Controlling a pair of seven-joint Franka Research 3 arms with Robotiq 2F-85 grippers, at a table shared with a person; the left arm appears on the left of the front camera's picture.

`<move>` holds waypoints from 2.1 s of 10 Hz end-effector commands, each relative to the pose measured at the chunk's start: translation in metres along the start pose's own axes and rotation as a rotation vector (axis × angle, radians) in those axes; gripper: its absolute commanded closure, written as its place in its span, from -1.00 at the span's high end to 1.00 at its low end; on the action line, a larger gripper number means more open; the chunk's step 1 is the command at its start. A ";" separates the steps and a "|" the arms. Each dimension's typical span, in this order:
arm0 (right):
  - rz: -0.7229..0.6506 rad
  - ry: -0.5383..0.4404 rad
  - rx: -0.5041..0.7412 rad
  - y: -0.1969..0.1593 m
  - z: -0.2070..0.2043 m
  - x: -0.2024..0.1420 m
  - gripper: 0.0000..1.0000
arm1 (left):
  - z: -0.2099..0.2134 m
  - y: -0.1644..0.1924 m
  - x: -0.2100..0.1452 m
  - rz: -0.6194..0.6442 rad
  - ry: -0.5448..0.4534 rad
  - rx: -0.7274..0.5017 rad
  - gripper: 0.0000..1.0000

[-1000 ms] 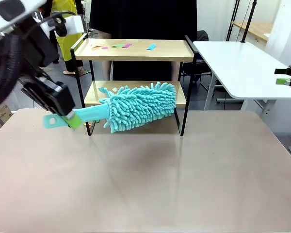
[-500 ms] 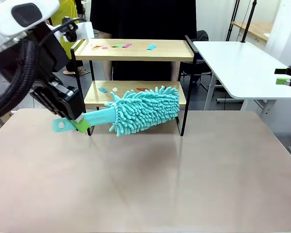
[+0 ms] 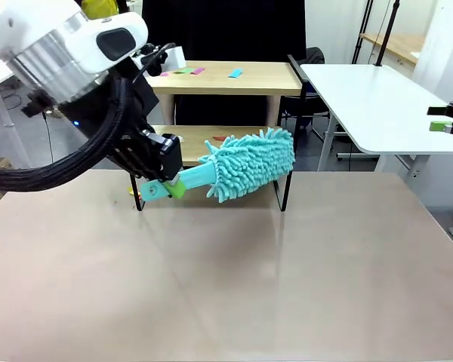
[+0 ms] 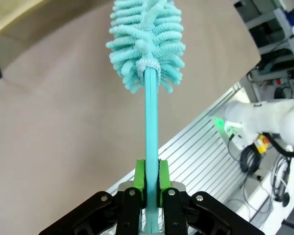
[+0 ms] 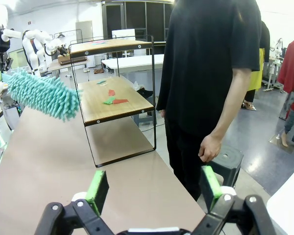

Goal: Clean the shelf.
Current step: Clean the specific section of the Shelf indicated by the human with the Duster.

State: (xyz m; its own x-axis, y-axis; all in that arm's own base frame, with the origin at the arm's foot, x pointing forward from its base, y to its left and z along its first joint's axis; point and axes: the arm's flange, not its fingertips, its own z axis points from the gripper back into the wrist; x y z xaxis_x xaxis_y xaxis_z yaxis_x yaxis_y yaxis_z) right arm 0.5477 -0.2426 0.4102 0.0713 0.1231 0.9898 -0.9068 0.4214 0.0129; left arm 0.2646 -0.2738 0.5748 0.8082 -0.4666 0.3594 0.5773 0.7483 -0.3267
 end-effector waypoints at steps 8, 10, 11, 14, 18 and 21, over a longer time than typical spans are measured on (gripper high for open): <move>0.007 -0.002 0.002 0.001 -0.002 0.004 1.00 | -0.051 -0.040 0.035 0.179 -0.188 0.161 -0.74; 0.007 -0.002 0.002 0.001 -0.002 0.004 1.00 | -0.065 -0.048 0.046 0.225 -0.224 0.171 -0.74; 0.007 -0.002 0.002 0.001 -0.002 0.004 1.00 | -0.073 -0.053 0.052 0.235 -0.242 0.168 -0.74; 0.007 -0.002 0.002 0.001 -0.002 0.004 1.00 | -0.087 -0.065 0.071 0.303 -0.326 0.213 -0.74; 0.007 -0.002 0.002 0.001 -0.002 0.004 1.00 | -0.110 -0.076 0.096 0.360 -0.364 0.217 -0.74; 0.007 -0.002 0.002 0.001 -0.002 0.004 1.00 | -0.128 -0.078 0.112 0.417 -0.399 0.229 -0.74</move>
State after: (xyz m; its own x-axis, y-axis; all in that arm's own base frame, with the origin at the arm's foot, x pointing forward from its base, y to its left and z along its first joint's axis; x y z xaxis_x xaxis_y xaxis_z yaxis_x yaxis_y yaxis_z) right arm 0.5478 -0.2426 0.4102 0.0713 0.1231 0.9898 -0.9068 0.4214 0.0129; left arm 0.3170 -0.4241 0.5301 0.8487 0.0179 0.5286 0.1814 0.9289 -0.3227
